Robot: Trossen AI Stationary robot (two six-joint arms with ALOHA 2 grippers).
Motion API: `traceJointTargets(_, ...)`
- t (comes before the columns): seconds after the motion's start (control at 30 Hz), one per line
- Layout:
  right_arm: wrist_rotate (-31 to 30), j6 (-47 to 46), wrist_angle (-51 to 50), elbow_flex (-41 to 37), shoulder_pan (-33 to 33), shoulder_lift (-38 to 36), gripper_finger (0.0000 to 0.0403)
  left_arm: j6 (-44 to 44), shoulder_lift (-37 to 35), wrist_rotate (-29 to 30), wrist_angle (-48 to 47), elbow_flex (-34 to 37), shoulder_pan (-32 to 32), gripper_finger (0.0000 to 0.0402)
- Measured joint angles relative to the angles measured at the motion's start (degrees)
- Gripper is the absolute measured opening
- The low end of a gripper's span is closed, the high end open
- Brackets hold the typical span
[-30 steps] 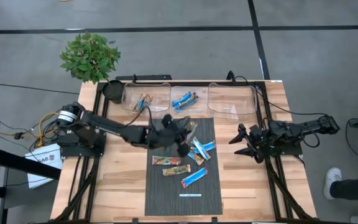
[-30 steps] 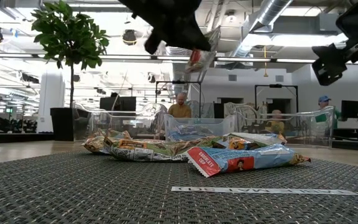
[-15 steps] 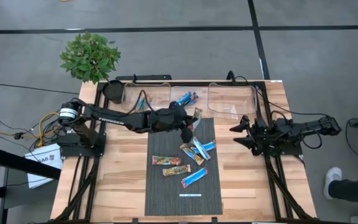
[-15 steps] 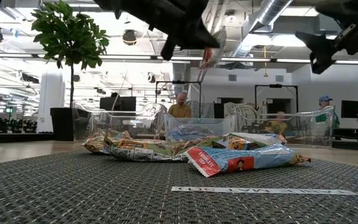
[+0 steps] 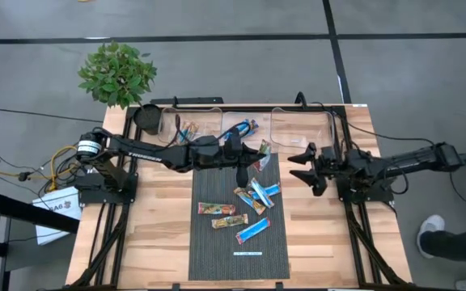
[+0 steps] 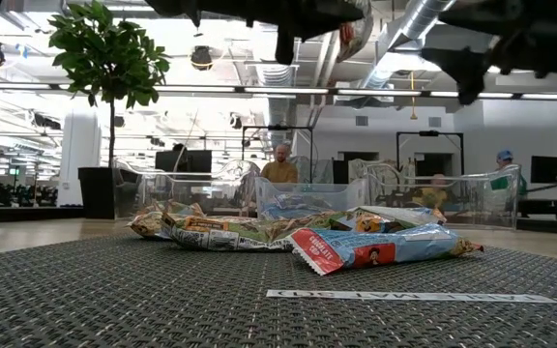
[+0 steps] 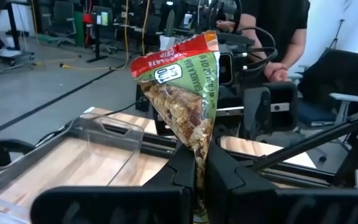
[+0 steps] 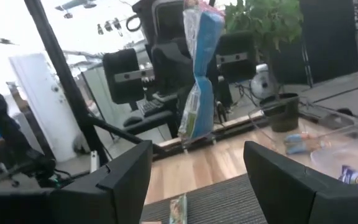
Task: Pick and place Granola Bars by type
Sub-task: Put the red granola bar into the right transparent bin
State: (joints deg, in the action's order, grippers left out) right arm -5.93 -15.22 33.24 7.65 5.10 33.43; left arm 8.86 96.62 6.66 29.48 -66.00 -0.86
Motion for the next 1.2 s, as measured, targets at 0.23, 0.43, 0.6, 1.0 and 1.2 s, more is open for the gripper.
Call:
traceJointTargets(0.23, -0.02, 3.69, 2.85, 8.84, -1.15, 14.55, 0.0249, -1.83, 0.0, -0.03, 0.43, 0.0, 0.0, 0.0002)
traceJointTargets(0.43, 0.09, 3.69, 2.83, 14.35, -3.46, 22.96, 0.0249, -3.93, 0.0, -0.16, 0.81, 0.0, 0.0, 0.0002)
traceJointTargets(0.6, 4.69, 3.7, 2.81, 17.42, -4.69, 27.15, 0.0249, -5.14, 0.0, -0.23, 1.39, 0.0, 0.0, 0.0002)
traceJointTargets(1.0, 6.06, 3.71, 2.77, 20.91, -7.15, 31.61, 0.0196, -6.71, 0.0, -3.34, 3.98, 0.0, -0.04, 0.0004)
traceJointTargets(1.2, 6.08, 3.77, 3.01, 20.91, -7.52, 31.51, 0.0101, -6.73, 0.0, -2.75, 4.17, 0.0, -0.11, 0.0013)
